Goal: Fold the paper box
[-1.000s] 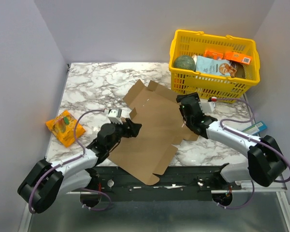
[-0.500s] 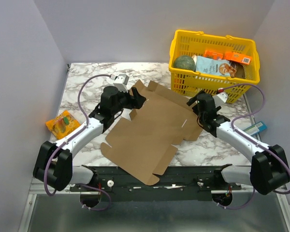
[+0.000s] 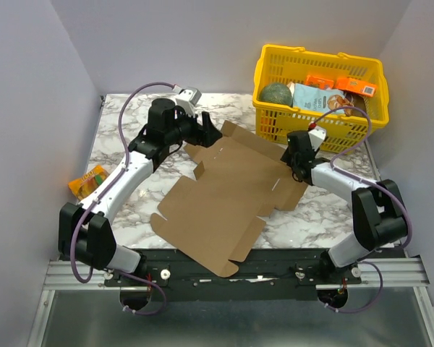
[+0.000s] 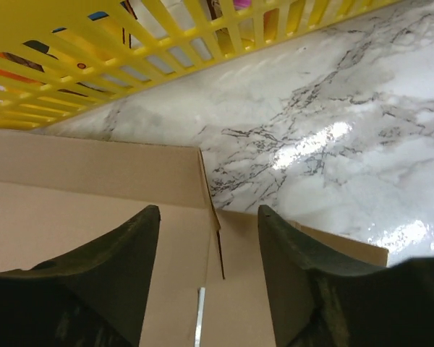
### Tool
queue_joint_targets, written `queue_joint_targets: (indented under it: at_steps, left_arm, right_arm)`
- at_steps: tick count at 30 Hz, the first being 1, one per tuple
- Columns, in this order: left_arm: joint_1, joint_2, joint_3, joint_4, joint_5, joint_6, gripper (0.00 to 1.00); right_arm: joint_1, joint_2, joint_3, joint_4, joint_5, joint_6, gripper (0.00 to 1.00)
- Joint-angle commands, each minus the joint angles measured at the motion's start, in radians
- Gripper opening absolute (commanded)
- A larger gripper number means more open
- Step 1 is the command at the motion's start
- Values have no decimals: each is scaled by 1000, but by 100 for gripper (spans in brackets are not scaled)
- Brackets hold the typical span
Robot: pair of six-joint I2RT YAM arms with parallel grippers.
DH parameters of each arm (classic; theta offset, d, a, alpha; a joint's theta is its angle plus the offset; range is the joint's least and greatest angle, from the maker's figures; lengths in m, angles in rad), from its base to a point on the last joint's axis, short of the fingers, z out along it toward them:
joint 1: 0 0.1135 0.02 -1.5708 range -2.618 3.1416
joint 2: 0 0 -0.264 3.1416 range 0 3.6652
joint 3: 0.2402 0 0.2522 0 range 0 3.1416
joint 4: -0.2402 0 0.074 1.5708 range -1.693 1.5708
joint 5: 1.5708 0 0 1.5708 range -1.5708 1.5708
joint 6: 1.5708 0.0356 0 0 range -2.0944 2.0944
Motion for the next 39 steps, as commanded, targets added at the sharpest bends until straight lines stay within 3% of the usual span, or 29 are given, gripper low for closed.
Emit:
queue_joint_targets:
  at_steps: [1,3,4,9,17,26,31,39]
  left_arm:
    - [23,11,-66,-22,105,71,84]
    - [42,11,-93,11,125,74,84]
    - [46,13,-90,3,128,75,84]
    - [71,14,-74,-52,128,115,85]
    - [180,17,-47,-117,206,181,87]
    - [250,-4,-76,-81,261,207,88]
    - [252,-52,-107,-66,82,235,88]
    - [257,-66,-144,47,8,221,88]
  right_arm:
    - [-18,49,36,36,-86,-89,51]
    - [-18,55,39,81,-125,-140,38]
    - [-18,53,27,90,-131,-152,24]
    - [-18,-26,-54,211,-192,-266,1]
    - [-18,-261,-287,576,-473,-505,1]
    - [-18,-425,-281,549,-717,-616,1]
    - [-18,-471,-269,524,-793,-642,1]
    - [-18,-494,-251,469,-864,-695,1]
